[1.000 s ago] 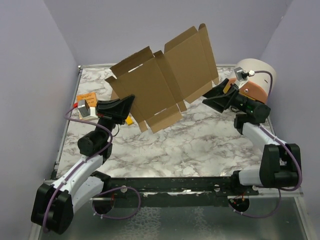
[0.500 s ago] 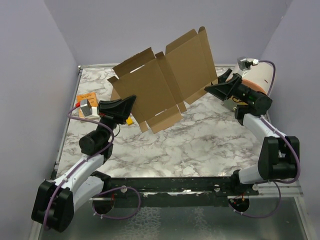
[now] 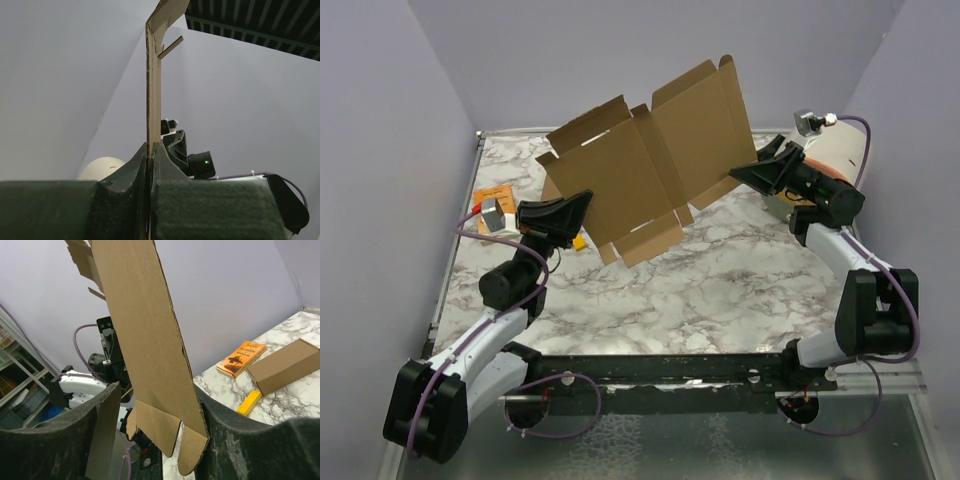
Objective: Fold the paper box
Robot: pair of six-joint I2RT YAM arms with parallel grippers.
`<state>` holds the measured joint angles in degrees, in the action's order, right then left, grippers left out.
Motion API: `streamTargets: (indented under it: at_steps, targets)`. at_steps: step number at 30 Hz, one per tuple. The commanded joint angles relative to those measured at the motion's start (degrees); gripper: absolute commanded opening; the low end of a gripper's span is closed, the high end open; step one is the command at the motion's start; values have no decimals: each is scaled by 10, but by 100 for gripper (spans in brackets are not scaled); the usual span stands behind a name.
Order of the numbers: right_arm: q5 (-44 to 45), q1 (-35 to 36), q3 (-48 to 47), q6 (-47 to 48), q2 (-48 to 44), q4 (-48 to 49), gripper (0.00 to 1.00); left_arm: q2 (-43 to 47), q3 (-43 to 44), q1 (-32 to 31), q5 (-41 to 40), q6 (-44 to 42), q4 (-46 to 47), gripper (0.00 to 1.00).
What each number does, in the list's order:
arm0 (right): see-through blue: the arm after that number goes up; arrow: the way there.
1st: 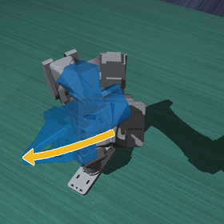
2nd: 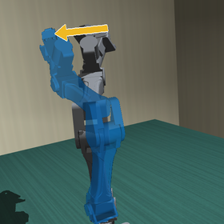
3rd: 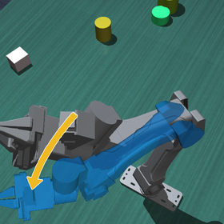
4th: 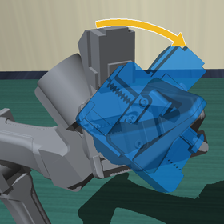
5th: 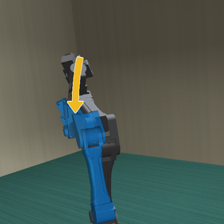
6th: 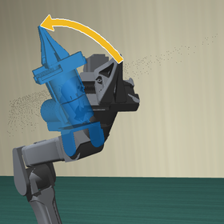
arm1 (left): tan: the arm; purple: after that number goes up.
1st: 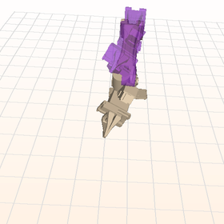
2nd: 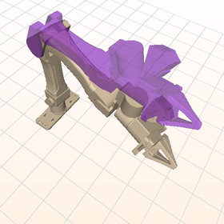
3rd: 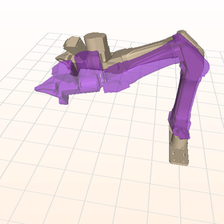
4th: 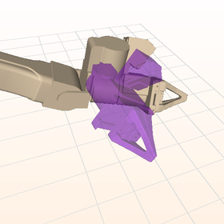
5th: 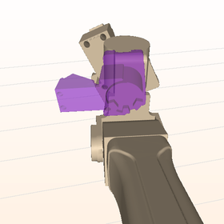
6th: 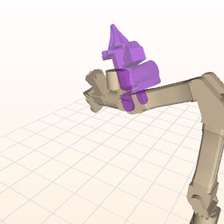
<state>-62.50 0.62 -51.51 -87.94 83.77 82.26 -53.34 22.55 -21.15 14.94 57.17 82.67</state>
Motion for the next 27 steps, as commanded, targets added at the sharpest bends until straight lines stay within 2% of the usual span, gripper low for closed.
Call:
streamTargets:
  at_steps: [1,5,9,15,20,23,24,27]
  targets:
    - [-19,-3,-14,-1,-5,116,52,3,-4,-4,-10,5,41,0]
    - [-22,-3,-12,2,-11,116,50,7,-8,-4,-18,5,34,0]
    - [-25,-3,-10,8,-17,111,44,15,-11,-4,-24,1,23,0]
    - [-29,-3,-5,20,-25,102,28,18,-11,-4,-26,-1,17,0]
    - [-35,-3,-2,35,-34,88,4,19,-14,-4,-28,-2,11,0]
    - [-43,-10,2,55,-43,66,1,20,-20,-4,-26,-10,8,0]
    - [-47,-18,1,66,-48,48,1,26,-26,-3,-25,-21,4,3]
    - [-91,-56,-20,132,-64,-61,1,69,-42,7,-36,-70,-86,44]
